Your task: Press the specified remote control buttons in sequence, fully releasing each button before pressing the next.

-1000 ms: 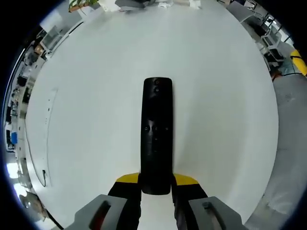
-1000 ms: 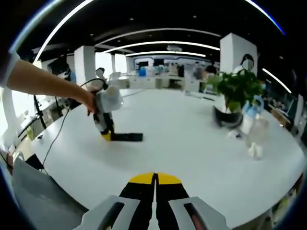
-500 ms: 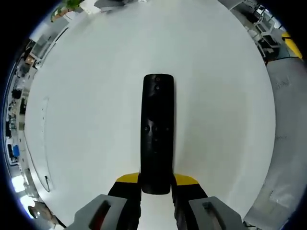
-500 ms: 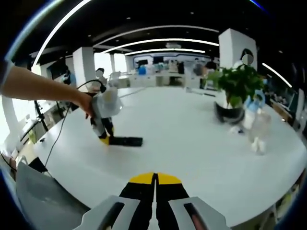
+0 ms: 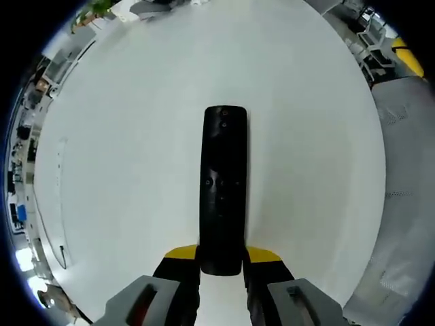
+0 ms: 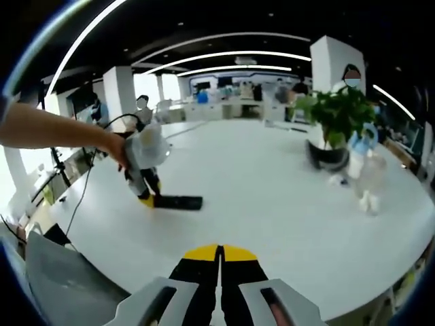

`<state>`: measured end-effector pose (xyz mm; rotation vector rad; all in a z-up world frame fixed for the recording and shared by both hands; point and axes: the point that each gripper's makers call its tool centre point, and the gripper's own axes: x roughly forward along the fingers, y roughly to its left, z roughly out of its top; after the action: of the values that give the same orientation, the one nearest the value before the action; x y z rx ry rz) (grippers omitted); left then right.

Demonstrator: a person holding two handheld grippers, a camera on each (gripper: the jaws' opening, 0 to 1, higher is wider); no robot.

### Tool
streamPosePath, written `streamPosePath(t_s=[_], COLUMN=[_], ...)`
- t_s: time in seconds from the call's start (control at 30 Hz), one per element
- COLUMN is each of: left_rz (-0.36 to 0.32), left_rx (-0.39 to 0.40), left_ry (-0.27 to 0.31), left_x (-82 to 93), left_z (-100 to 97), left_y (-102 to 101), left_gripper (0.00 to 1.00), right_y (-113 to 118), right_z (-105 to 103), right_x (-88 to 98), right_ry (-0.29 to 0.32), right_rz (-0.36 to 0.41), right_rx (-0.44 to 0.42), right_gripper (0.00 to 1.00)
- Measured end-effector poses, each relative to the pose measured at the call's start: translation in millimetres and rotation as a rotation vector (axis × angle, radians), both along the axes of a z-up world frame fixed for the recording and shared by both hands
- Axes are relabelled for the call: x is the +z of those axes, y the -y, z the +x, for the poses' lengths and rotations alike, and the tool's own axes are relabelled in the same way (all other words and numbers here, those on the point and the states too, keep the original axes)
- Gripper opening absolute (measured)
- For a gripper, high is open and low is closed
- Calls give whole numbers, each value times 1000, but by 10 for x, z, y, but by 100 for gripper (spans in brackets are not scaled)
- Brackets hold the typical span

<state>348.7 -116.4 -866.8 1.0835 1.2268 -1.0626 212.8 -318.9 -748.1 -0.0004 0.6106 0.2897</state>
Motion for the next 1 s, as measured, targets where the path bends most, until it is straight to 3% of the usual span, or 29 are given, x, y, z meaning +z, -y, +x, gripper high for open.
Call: streamPosePath(t_s=[0.83, 1.0], left_rz=[-6, -38], left_rx=[-17, -4], left_ry=[-1, 1], left_x=[-3, 3], left_z=[-246, -318], left_y=[-10, -22], left_gripper=[24, 24], right_y=[17, 28], right_z=[-2, -2], right_x=[3, -1], right_ry=[-1, -3], right_rz=[4, 0], right_rx=[-10, -16], right_gripper=[0, 0])
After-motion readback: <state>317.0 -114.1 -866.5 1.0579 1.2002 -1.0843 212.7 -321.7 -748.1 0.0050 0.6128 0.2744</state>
